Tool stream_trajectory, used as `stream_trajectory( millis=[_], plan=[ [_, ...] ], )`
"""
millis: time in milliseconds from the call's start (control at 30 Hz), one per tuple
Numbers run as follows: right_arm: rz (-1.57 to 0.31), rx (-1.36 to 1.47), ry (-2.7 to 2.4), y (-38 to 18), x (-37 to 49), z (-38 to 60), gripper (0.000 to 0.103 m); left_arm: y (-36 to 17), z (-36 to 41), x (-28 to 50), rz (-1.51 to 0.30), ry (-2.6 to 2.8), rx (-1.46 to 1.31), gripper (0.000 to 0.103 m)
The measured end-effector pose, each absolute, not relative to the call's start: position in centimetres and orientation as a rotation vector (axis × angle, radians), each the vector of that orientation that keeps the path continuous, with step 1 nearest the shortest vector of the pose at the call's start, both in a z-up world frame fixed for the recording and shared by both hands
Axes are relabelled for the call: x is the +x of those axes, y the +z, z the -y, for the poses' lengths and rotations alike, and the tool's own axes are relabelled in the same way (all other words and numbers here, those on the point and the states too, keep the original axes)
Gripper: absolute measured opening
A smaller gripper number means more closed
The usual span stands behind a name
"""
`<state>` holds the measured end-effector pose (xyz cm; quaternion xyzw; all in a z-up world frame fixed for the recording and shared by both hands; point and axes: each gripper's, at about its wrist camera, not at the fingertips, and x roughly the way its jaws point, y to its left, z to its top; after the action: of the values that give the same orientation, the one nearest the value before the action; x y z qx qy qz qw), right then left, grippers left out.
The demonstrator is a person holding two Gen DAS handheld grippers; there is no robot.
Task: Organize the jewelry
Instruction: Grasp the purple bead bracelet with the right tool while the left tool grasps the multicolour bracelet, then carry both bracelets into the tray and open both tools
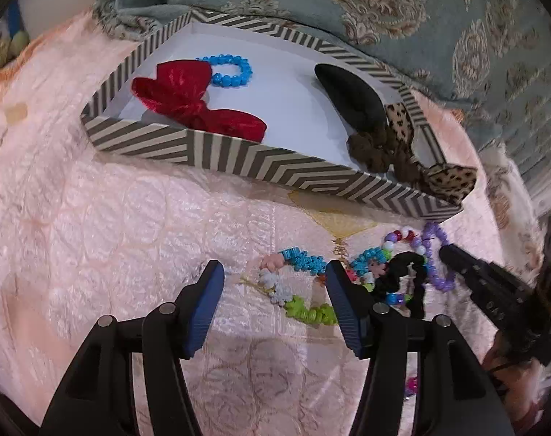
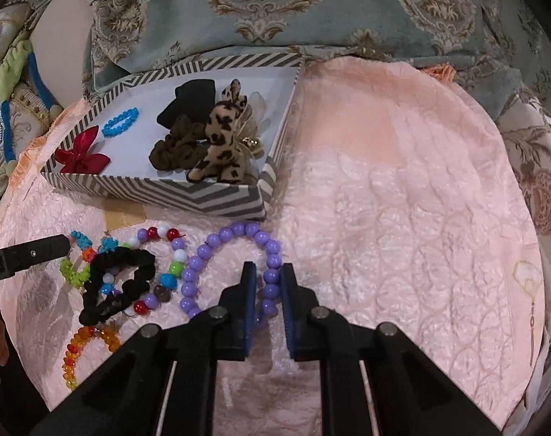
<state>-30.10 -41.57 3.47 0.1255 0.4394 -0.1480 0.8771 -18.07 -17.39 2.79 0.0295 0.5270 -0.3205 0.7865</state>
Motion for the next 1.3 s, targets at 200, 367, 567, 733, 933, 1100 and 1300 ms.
stream_trajectory(
  millis=[200, 367, 567, 733, 933, 1100, 1300],
  plan=[
    [-0.881, 0.255, -0.268, 3.9, -30.4, 41.1, 0.009, 2.7, 17.8, -18.1, -1.107, -0.697, 0.107, 0.0],
    [-0.798, 0.261, -0.232, 7.4, -31.5, 40.4, 0.009, 5.2, 15.9, -17.4, -1.08, -0.724, 0.039, 0.0],
    [-0.719, 0.242, -0.194, 12.1, -33.0, 39.6, 0.009, 9.6, 14.4, -17.0, -0.996, -0.731, 0.035, 0.0],
    [-0.689, 0.217, -0.196, 14.6, -33.6, 39.3, 0.009, 12.7, 13.7, -16.5, -0.922, -0.703, 0.068, 0.0],
    [-0.681, 0.201, -0.184, 15.8, -33.1, 38.8, 0.009, 14.6, 14.0, -15.2, -0.879, -0.665, 0.111, 0.0],
    [-0.688, 0.18, -0.161, 16.0, -31.3, 38.1, 0.009, 15.0, 15.3, -14.5, -0.849, -0.653, 0.159, 0.0],
    [-0.696, 0.182, -0.131, 15.9, -28.5, 37.5, 0.009, 15.1, 17.5, -12.9, -0.813, -0.64, 0.213, 0.0]
  ],
)
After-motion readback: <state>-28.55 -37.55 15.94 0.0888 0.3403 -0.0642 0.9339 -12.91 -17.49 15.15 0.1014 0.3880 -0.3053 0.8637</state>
